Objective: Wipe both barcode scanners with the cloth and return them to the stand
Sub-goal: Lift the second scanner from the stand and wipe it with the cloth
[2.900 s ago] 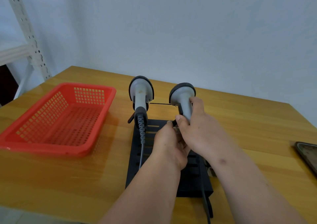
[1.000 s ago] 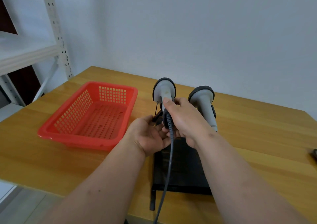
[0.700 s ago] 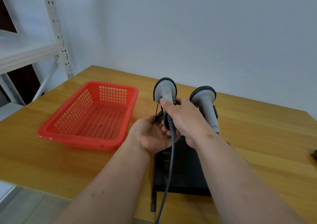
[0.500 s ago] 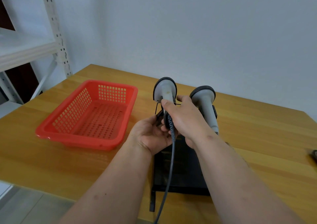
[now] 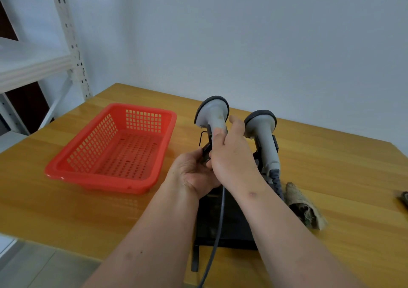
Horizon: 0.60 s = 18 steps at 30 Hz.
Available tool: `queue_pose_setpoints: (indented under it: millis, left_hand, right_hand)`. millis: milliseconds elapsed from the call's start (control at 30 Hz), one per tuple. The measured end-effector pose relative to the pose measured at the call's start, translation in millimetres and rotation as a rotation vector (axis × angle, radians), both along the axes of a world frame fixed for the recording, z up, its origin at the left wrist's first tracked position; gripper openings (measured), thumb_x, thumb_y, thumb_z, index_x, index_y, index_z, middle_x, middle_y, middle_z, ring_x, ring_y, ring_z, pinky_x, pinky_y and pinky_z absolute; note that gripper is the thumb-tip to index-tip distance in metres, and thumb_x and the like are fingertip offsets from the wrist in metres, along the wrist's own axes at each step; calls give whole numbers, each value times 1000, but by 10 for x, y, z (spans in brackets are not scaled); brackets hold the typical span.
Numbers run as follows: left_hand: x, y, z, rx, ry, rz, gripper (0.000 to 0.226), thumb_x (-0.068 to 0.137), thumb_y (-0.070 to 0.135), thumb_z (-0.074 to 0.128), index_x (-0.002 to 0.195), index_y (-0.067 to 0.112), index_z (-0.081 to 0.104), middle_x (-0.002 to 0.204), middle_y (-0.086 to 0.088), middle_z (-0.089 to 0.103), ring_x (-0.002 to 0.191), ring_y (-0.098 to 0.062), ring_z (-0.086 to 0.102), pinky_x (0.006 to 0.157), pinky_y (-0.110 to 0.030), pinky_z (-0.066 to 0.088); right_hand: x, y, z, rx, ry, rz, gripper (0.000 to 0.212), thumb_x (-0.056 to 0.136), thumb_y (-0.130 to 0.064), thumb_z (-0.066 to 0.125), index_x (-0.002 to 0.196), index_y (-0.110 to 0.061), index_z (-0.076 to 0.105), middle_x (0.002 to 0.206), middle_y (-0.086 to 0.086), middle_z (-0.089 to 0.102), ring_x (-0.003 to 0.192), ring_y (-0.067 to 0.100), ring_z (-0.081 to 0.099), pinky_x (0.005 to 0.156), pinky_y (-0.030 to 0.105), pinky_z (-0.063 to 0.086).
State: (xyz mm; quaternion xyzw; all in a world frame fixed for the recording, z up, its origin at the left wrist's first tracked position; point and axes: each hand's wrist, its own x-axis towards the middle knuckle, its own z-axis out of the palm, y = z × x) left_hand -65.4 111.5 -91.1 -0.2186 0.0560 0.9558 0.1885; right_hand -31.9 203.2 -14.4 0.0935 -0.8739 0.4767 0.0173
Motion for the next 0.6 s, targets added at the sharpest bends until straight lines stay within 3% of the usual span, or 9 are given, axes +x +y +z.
queue_pose_setpoints:
  millis: [67, 167, 267, 333, 400, 467, 533, 600]
  left_hand:
    - [-44, -17, -16, -12, 14, 19, 37, 95, 26, 54, 130, 15, 59, 127, 16, 57, 116, 5, 45, 103, -28, 39]
    - [-24, 4, 49, -142, 19, 11, 32, 95, 29, 51, 119, 14, 68, 128, 1, 65, 121, -17, 57, 104, -41, 41]
    - [106, 7, 151, -353, 11, -10, 42, 96, 36, 46, 86, 10, 77, 99, -5, 73, 118, -18, 56, 107, -47, 36]
    - [176, -9, 201, -407, 51, -51, 42, 96, 44, 44, 108, 15, 72, 116, -4, 71, 121, -20, 55, 104, -52, 37]
    - [210, -35, 232, -440, 83, -54, 49, 94, 51, 43, 124, 17, 63, 126, -9, 66, 121, -28, 57, 103, -53, 40]
    - [267, -57, 258, -489, 112, -45, 52, 95, 52, 39, 121, 13, 63, 110, -14, 72, 106, -31, 65, 94, -51, 47]
    - [354, -74, 305, -614, 148, -50, 47, 99, 49, 35, 103, 12, 64, 75, -12, 73, 77, -27, 71, 76, -47, 54]
    - [474, -92, 352, -719, 136, -59, 44, 98, 50, 36, 111, 12, 55, 63, -13, 69, 66, -28, 70, 64, -44, 55]
  right_hand:
    - [63, 19, 64, -15, 108, 10, 46, 103, -35, 30, 147, -33, 15, 86, 6, 66, 77, 23, 67, 75, 45, 56]
    - [119, 52, 297, -121, 212, 63, 49, 104, -32, 32, 150, -30, 15, 81, 0, 63, 69, 17, 65, 64, 38, 55]
    - [135, 139, 450, -547, -63, 183, 52, 104, -24, 41, 152, -25, 22, 85, 6, 65, 74, 19, 65, 70, 35, 51]
    - [217, 208, 474, -851, -260, 320, 51, 100, -16, 50, 148, -14, 34, 85, 13, 64, 78, 25, 64, 77, 37, 49]
    - [325, 297, 421, -1000, -350, 467, 51, 93, -10, 59, 141, -5, 42, 89, 18, 60, 83, 30, 62, 80, 40, 51]
    - [429, 406, 360, -1005, -358, 591, 54, 86, -4, 62, 137, -6, 46, 92, 22, 57, 89, 34, 60, 84, 41, 53]
    - [521, 519, 330, -922, -313, 639, 56, 75, 3, 66, 128, -8, 51, 89, 22, 62, 89, 37, 63, 83, 42, 54]
    - [598, 625, 310, -908, -291, 640, 52, 63, 3, 65, 114, -8, 57, 85, 22, 64, 83, 38, 65, 76, 40, 56]
